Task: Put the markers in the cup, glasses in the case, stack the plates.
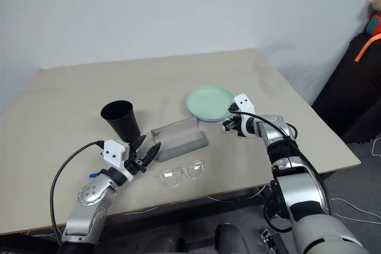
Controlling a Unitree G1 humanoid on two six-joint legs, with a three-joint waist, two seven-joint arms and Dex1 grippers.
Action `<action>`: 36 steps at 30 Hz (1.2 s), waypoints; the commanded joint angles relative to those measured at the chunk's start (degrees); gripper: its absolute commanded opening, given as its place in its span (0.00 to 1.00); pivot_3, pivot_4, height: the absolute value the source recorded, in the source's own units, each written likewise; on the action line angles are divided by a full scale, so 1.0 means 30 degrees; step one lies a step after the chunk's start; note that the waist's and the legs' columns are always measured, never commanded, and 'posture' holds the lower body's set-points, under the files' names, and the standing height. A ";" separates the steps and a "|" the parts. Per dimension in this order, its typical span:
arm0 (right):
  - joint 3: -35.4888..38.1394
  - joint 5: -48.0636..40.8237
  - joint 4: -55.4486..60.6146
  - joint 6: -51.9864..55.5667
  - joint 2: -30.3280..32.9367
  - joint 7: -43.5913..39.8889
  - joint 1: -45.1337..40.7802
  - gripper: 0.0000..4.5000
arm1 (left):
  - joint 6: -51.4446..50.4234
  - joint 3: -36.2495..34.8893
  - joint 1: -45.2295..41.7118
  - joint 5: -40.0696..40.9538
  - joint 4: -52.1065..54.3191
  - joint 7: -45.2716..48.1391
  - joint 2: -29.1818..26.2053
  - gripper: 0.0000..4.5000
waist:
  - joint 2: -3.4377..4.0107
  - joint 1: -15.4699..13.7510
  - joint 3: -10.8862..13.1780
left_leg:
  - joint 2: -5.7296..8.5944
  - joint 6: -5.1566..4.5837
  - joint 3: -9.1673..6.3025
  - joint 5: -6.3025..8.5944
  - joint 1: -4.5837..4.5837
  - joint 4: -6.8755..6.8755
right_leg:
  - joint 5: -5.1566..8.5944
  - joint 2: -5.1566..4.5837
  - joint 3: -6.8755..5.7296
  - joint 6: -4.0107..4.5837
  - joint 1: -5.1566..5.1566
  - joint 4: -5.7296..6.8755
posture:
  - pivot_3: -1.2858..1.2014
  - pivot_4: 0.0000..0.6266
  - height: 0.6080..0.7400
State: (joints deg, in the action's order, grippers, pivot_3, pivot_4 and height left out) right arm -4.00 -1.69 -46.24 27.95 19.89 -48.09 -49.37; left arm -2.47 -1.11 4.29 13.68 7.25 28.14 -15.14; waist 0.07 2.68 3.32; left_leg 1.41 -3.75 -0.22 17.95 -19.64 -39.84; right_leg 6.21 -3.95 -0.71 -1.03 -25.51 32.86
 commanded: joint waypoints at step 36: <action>0.1057 -0.0736 -0.1892 -0.8686 0.0838 -0.2619 -0.0611 0.86 | -0.0889 -0.1788 -0.1852 0.1225 0.0186 0.1107 -0.2358 0.65 | 0.0018 -0.0002 0.0002 | 0.0011 -0.0008 -0.0032 0.0004 -0.0021 0.0006 | 0.0005 -0.0005 -0.0009 -0.0009 0.0010 -0.0030 | 0.52 0.00 0.91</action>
State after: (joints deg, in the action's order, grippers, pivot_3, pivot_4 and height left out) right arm -0.85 -2.78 -56.54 3.82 21.45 -52.91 -51.25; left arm -4.44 -4.33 0.99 15.16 6.80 30.33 -21.16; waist 0.13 2.67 3.33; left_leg 1.44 -3.77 -0.28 17.96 -19.69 -39.82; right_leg 6.22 -3.96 -0.73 -1.06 -25.49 32.78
